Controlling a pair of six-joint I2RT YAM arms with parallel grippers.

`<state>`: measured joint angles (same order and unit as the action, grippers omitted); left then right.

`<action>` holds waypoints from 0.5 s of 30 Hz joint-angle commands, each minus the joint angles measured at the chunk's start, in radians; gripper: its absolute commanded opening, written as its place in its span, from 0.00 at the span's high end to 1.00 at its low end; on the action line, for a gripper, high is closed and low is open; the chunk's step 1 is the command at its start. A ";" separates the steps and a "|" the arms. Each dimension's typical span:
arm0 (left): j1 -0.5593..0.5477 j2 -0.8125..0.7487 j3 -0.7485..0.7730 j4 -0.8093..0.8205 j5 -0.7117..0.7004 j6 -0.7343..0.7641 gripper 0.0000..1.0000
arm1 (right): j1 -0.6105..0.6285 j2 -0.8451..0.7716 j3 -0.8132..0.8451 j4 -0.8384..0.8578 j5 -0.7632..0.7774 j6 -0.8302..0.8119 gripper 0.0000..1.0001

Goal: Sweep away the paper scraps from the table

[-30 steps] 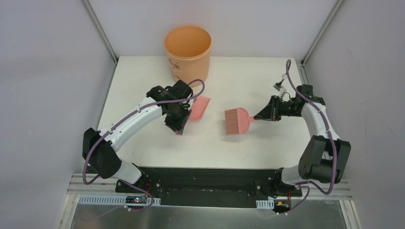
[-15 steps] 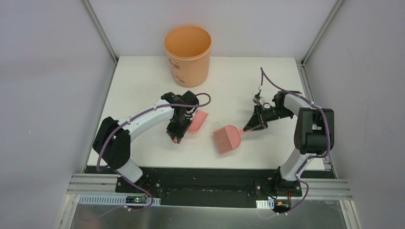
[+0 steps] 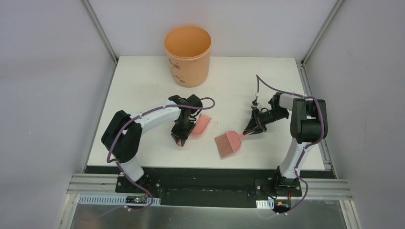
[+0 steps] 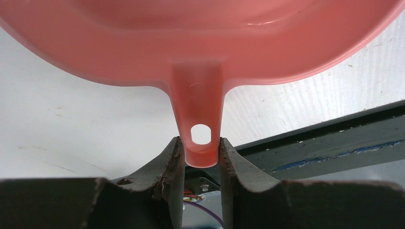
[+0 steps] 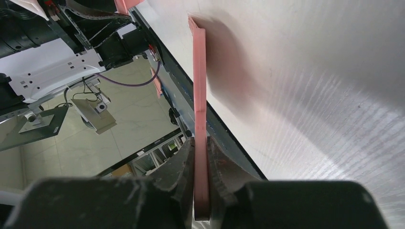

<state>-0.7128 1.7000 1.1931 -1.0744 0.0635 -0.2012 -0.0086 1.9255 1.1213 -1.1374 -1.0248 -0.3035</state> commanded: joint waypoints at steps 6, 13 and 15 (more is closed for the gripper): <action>-0.037 0.000 -0.011 0.040 0.057 0.005 0.87 | 0.022 -0.001 0.035 -0.005 -0.013 -0.005 0.83; -0.063 0.056 0.029 0.023 0.041 0.004 0.86 | 0.145 0.008 0.085 -0.004 0.038 0.004 0.83; -0.066 0.075 0.048 -0.005 -0.012 -0.011 0.86 | 0.162 0.003 0.087 -0.004 0.048 0.003 0.81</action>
<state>-0.7685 1.7447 1.1893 -1.0561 0.1055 -0.2008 0.1081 1.9408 1.1728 -1.1378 -1.0019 -0.2962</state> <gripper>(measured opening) 0.273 0.176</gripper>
